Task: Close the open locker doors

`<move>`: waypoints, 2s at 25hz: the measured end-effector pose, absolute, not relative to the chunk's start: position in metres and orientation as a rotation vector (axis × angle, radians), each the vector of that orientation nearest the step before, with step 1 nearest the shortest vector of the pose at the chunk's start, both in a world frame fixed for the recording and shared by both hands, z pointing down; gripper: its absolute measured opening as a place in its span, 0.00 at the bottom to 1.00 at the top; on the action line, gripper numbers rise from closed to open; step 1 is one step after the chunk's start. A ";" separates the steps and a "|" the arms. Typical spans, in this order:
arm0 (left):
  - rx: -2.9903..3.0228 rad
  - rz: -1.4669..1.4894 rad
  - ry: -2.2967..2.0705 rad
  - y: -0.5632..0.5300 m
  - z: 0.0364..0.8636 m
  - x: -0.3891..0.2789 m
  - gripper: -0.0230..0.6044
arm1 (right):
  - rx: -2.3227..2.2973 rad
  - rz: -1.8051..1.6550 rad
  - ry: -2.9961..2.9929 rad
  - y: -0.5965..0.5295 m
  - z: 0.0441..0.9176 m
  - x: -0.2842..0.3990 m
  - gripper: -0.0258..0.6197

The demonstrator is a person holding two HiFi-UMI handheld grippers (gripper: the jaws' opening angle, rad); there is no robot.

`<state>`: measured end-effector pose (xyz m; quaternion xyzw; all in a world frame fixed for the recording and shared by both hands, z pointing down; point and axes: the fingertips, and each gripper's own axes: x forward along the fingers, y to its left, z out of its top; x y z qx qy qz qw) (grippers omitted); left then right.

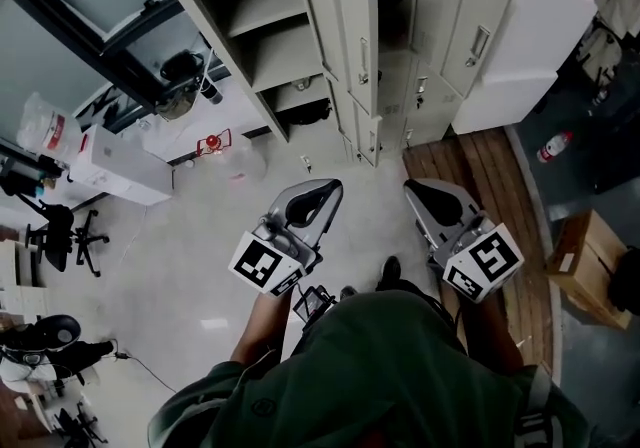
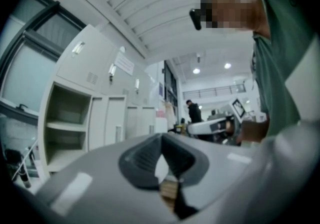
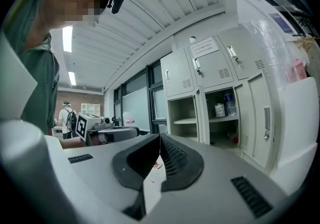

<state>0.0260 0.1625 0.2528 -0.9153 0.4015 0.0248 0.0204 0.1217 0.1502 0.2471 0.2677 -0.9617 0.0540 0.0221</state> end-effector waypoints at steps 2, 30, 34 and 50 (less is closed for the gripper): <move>-2.812 0.070 1.272 0.147 0.249 0.028 0.04 | 0.791 0.156 -2.994 0.132 0.245 0.122 0.05; -2.764 0.099 1.335 0.020 0.243 -0.003 0.04 | 0.697 0.129 -2.996 -0.025 0.259 0.089 0.05; -2.800 0.099 1.259 0.005 0.246 -0.012 0.04 | 0.751 0.111 -2.971 -0.049 0.261 0.077 0.05; -2.757 0.083 1.401 -0.044 0.250 -0.028 0.04 | 0.477 0.028 -2.945 -0.107 0.279 0.053 0.20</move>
